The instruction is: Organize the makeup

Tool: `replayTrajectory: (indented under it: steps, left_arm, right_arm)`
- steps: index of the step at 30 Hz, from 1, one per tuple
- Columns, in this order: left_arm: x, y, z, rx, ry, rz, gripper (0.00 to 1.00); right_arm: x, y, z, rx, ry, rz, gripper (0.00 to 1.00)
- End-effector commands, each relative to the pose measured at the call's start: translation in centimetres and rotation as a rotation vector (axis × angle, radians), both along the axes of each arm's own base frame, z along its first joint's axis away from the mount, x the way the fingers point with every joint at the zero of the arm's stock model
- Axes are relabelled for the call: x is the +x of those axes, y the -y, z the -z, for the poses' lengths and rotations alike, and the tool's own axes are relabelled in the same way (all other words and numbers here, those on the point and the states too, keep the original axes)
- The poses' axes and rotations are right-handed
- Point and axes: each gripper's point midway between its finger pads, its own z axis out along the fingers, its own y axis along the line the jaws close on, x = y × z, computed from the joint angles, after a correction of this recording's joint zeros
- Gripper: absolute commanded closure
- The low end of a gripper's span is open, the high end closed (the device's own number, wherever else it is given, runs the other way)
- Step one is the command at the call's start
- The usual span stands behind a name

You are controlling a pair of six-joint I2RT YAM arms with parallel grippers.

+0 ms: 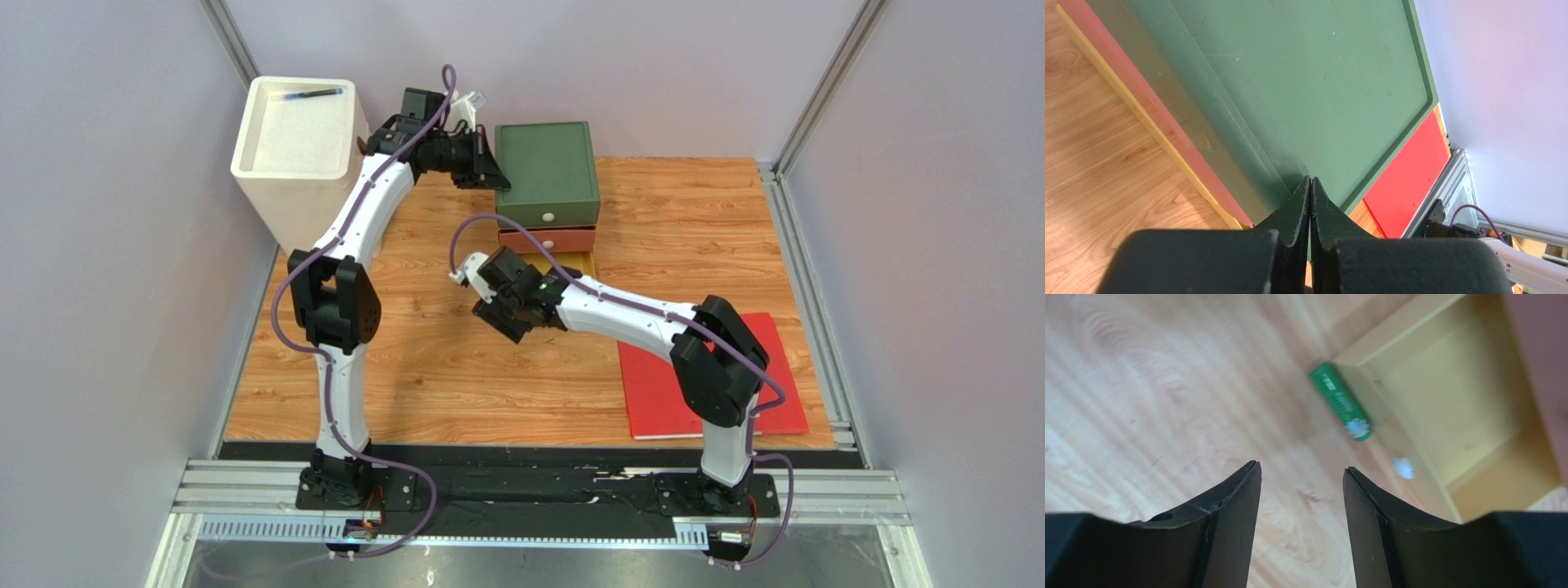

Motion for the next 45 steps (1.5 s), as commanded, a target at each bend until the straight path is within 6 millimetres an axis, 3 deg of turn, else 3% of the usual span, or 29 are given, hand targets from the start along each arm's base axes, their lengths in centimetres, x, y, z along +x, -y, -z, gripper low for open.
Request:
replayTrajectory:
  steps: [1, 3, 5, 16, 29, 33, 39, 42, 45]
  left_arm:
    - [-3.3, -3.4, 10.3, 0.230, -0.317, -0.055, 0.99]
    - [-3.3, -3.4, 10.4, 0.232, -0.321, -0.054, 0.99]
    - [-3.4, -3.4, 10.5, 0.234, -0.323, -0.051, 0.99]
    - [-3.1, -3.5, 10.3, 0.240, -0.315, -0.051, 0.99]
    - [-2.9, -3.5, 10.4, 0.245, -0.316, -0.052, 0.99]
    - [-3.0, -3.5, 10.6, 0.247, -0.317, -0.050, 0.99]
    - [-2.9, -3.4, 10.5, 0.243, -0.315, -0.052, 0.99]
    - [-2.9, -3.4, 10.4, 0.242, -0.314, -0.053, 0.99]
    - [-2.9, -3.4, 10.5, 0.244, -0.316, -0.051, 0.99]
  right_arm:
    - [3.7, -0.6, -1.6, 0.044, 0.089, 0.044, 0.45]
    - [4.1, -0.3, 0.7, -0.009, 0.056, 0.049, 0.45]
    - [4.7, -0.4, 1.6, -0.020, 0.040, 0.059, 0.46]
    - [5.6, 0.3, 3.0, -0.035, 0.028, 0.094, 0.46]
    - [3.0, 0.5, 6.4, -0.062, -0.114, 0.026, 0.53]
    - [2.1, 1.1, 7.3, -0.080, -0.154, 0.025, 0.61]
    - [0.7, 1.9, 7.9, -0.113, -0.192, 0.018, 0.87]
    - [0.5, 2.3, 7.0, -0.114, -0.181, 0.012, 0.94]
    - [0.5, 1.9, 4.5, -0.059, -0.143, -0.008, 0.96]
